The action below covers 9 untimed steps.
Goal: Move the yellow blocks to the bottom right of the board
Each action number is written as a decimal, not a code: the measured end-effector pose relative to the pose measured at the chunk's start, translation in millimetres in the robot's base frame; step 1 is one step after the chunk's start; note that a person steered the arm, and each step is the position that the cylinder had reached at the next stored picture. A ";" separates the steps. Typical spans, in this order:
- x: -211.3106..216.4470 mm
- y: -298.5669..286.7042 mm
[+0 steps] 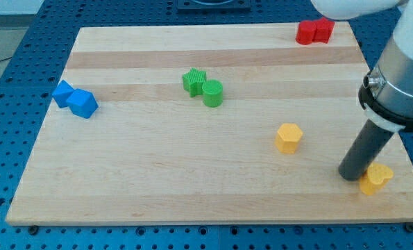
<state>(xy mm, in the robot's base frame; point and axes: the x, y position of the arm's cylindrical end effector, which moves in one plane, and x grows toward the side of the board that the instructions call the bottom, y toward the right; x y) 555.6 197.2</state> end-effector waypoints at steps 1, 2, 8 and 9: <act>-9.6 -11.7; 51.9 -65.8; -62.8 -79.7; -38.2 -51.1</act>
<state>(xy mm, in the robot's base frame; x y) 517.4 146.0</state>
